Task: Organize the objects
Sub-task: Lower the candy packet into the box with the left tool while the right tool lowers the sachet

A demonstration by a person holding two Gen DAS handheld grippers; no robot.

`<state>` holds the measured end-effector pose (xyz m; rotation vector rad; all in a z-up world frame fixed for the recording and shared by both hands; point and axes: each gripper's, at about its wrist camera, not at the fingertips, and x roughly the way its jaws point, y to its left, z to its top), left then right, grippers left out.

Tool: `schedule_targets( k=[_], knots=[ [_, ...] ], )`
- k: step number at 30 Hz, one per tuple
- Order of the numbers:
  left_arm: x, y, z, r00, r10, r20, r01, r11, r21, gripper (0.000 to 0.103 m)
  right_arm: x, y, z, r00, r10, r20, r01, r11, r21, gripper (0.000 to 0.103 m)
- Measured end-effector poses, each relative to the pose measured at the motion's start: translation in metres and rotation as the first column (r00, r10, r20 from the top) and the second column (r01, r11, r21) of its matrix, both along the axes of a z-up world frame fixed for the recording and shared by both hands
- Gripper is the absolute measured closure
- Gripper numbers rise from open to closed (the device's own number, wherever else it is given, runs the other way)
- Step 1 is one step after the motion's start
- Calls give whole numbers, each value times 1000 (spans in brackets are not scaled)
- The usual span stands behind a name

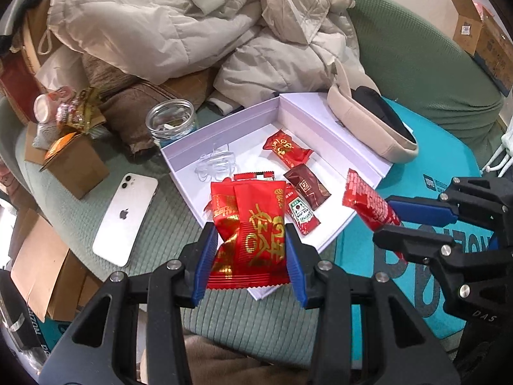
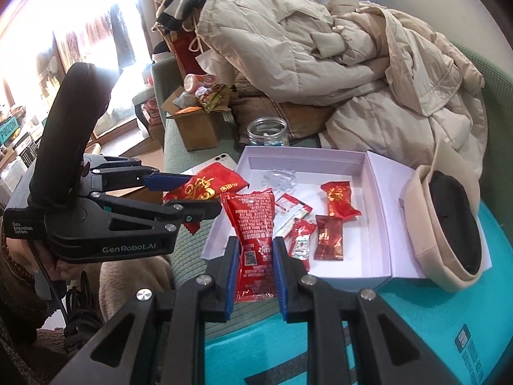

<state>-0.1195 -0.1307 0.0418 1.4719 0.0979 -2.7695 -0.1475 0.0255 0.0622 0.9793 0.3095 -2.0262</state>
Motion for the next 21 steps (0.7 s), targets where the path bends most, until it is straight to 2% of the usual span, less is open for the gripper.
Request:
schedule_targets(
  k=[9,21],
  knots=[
    [-35,-6,-20,999,-14,47,13,1000,16,63,-34,-6,-17,999,-9,31,9,1000,13,83],
    [-71,-14,-42,997,-24,72,22,999,38,63,-70,-14,-35,998,-33,56,32,999,32,83]
  ],
)
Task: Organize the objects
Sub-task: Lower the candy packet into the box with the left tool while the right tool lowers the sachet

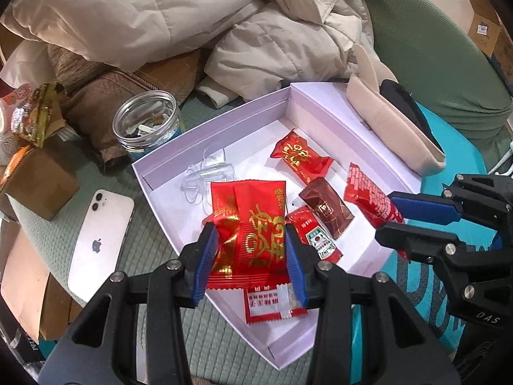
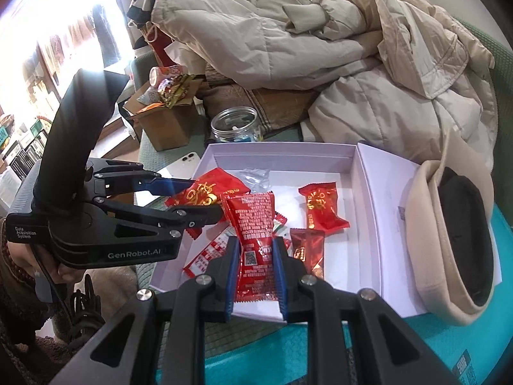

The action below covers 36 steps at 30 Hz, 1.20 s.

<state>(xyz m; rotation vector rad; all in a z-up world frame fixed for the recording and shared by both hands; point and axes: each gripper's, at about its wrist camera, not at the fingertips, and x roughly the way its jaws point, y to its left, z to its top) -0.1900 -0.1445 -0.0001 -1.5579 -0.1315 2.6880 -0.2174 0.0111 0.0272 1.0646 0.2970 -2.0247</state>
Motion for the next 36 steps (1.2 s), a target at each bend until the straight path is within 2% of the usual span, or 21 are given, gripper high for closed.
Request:
schedule_targets(
  k=[20,28,36],
  knots=[
    [-24,-3,-29,1000,-3,23,2,999,34,63,-26,-9,-26,998,-54,44,52,998,29,83],
    [-39,9,-30,997,-74,-23,74,997,-3,63,-40,-8,-30,994,-108,35,106,994,33,83],
    [-42,15,-42,993,-116,-11,115,993,-21,63,-50,-11,-45,990,-128,55,125,990,58,83]
  ],
)
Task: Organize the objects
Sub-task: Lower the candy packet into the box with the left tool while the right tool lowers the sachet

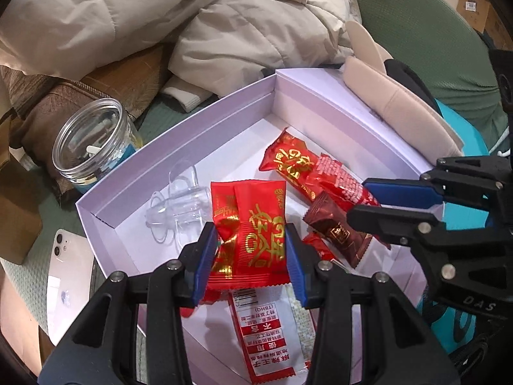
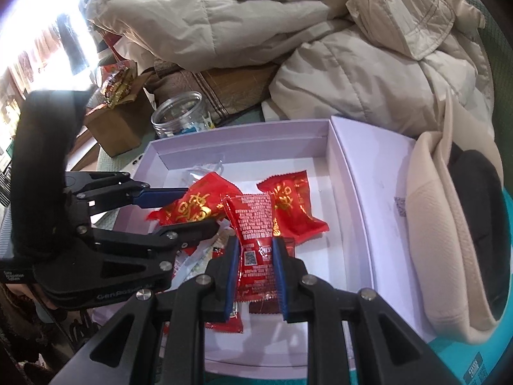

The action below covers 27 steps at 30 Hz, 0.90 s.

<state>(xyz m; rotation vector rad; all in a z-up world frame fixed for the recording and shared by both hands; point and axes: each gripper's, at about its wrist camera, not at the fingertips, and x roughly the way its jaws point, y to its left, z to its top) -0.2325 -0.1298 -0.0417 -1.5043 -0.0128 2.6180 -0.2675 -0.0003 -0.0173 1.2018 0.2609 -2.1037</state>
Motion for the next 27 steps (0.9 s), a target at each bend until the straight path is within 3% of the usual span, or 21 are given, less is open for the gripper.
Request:
schedule_targets(
  k=[11,23,27],
  knots=[
    [-12,-15,-12,999,32,20,-33,999,38,63,-5,-10,-13,1000,1,14,-2,999,43,82],
    [-15,-10,-16,1000,25,13,-25,1000,4,61,-10,-11,-30,999,-42,31,39,995,92,81],
    [-16,-4,-17,1000,16,16,-15,1000,-25,58,-10,-11,-31,998,-50,36,45,993,113,75]
  ],
)
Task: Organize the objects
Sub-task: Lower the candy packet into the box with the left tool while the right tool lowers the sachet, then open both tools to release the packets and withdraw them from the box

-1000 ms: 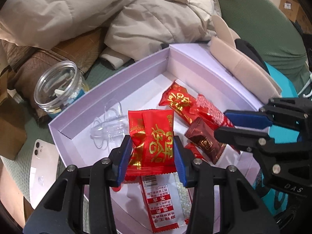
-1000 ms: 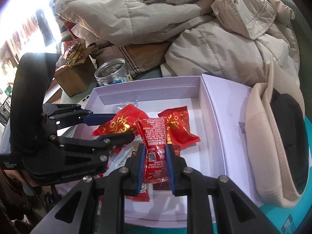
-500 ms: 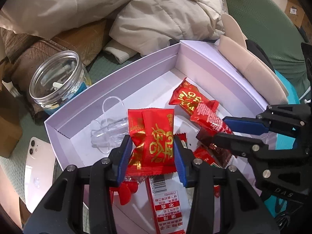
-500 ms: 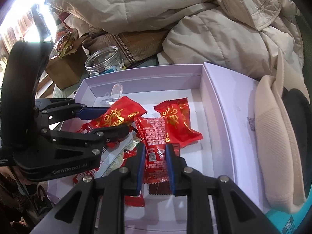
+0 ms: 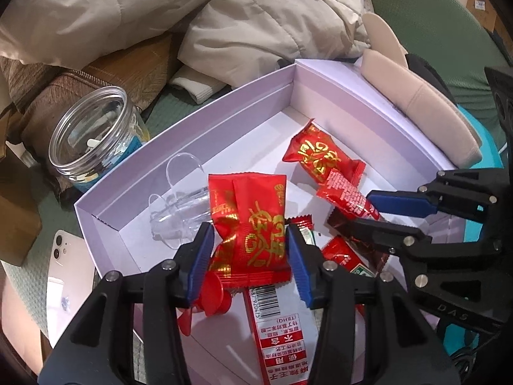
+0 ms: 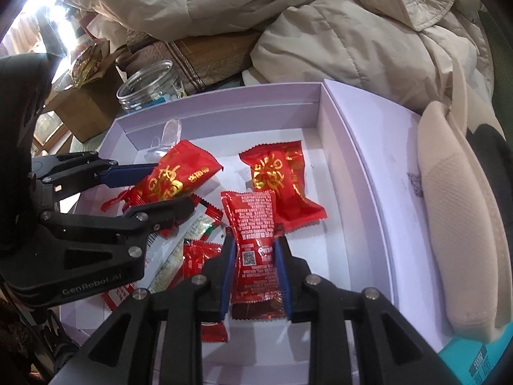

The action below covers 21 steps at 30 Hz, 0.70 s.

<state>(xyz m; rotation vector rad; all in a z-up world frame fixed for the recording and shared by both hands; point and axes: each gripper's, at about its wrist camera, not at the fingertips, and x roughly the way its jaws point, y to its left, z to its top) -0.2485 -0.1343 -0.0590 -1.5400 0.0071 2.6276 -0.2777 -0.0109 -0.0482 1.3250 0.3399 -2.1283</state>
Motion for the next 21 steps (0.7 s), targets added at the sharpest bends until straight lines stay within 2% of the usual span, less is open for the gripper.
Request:
schedule_targets(
  k=[3,8,10,11,14,21],
  knots=[
    [0,1,-1,1000,-4,-2,4,1000,-16,58,1,1,-1,1000,5,-2,-5,1000,15,67],
    [6,2,0,1000,-5,-9,5,1000,-28,53,2,6,0,1000,-7,6,7,1000,11,66],
    [11,1,2,1000,10,-14,-11,999,-36,38,3,7,1,1000,-8,6,8,1000,8,66],
    [13,0,2,1000,21,-16,-21,999,-31,36,4,9,3,1000,-7,4,7,1000,6,66],
    [18,-8,6,998,63,-26,-62,998,13,36,8,12,11,1000,-5,-11,5,1000,8,64],
    [30,-3,30,994,62,-86,-61,998,14,36,19,22,33,998,-23,-53,22,999,-25,61]
  ],
)
